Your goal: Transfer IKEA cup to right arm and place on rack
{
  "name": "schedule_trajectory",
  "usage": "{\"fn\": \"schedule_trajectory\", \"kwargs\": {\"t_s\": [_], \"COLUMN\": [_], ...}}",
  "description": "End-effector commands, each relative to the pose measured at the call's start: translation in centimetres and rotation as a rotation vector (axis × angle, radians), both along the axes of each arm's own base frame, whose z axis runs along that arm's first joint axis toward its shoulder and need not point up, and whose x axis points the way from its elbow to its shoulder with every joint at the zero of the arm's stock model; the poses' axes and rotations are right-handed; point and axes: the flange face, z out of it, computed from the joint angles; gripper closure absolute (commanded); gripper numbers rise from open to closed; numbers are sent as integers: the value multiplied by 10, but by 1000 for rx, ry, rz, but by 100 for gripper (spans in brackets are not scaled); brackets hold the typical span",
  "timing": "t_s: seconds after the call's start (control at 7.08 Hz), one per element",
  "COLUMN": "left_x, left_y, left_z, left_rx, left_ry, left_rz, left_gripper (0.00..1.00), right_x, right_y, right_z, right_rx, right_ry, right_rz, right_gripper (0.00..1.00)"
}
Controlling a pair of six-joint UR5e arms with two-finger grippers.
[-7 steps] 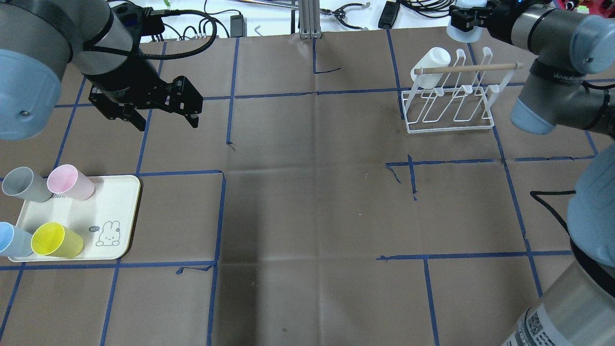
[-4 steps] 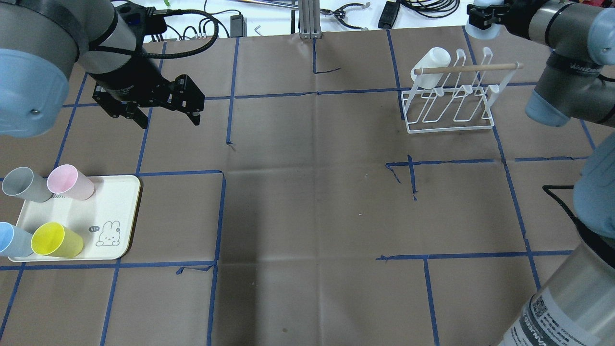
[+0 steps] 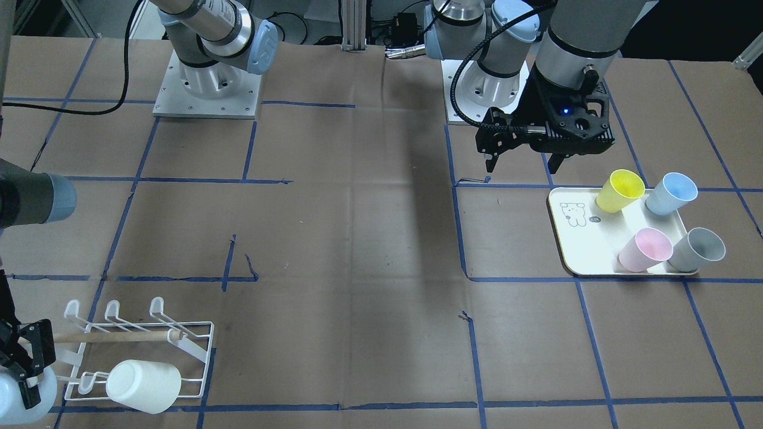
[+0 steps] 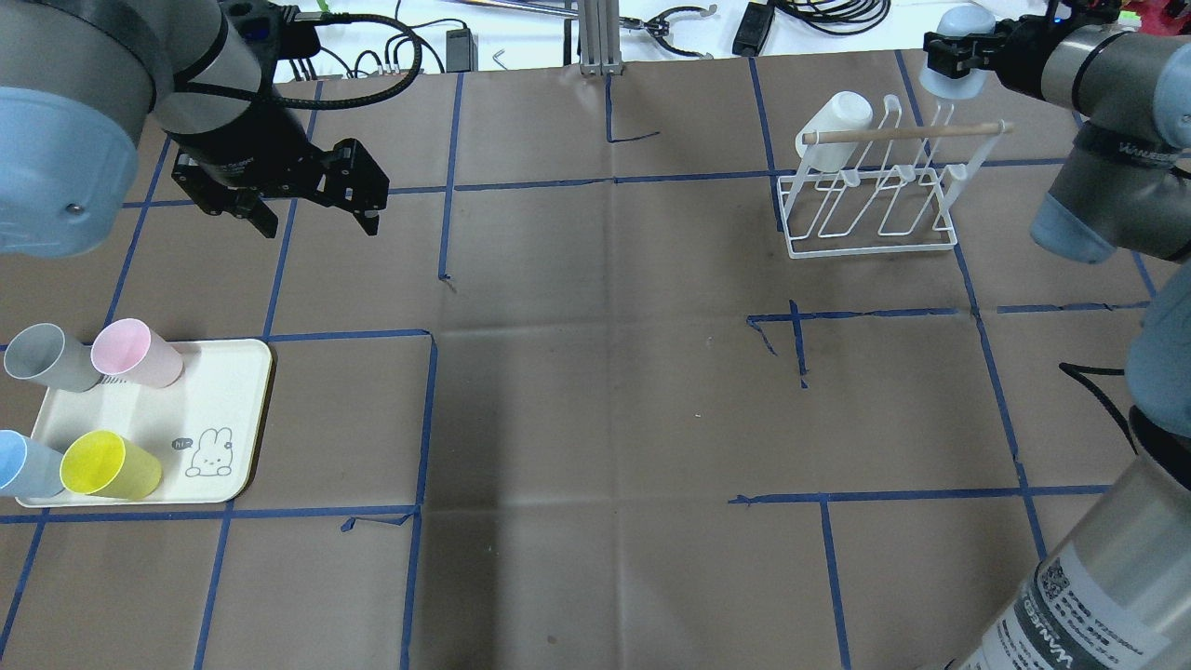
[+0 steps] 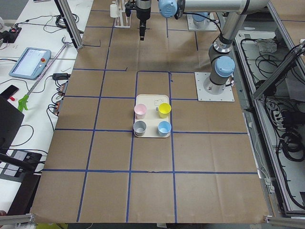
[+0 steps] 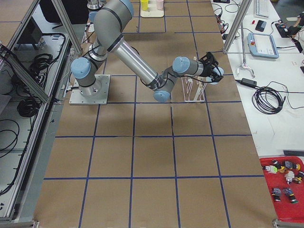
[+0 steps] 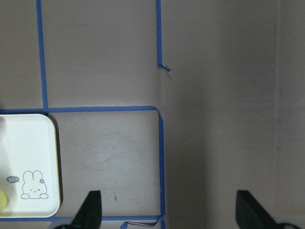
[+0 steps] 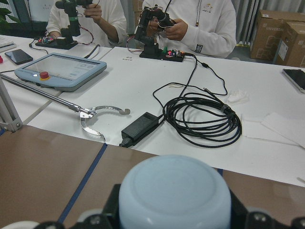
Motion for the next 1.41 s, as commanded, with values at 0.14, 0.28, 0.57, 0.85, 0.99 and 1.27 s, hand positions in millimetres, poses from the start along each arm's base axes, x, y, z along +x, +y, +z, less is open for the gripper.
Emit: {"fn": "schedule_trajectory", "kwargs": {"t_s": [0.14,0.28,0.57,0.85,0.99,1.27], "left_x": [-1,-1,-3,-3,-3,-3], "left_y": [-1,0,1,0,0,0], "left_z": [1,0,-1,-2,-1,-2], "left_rx": [-10,-9,-6,-4,-6,-4], "left_ry": [2,3,5,3,3,3], "left_rz": [-10,-12,-18,-18,-18,-19], "left_gripper": [0,0,0,0,0,0], "right_x": [-2,-3,-3,-2,2,8], "right_y": [10,10,13,11,15,16], "right_z": [-14,-14,-18,-4,19,63], "right_rx": [34,37,51,32,9,44], "right_ry": [-12,-12,-17,-17,0,-4], "right_rz": [-10,-18,-22,-22,-24,-28], "right_gripper": [49,0,0,0,0,0]}}
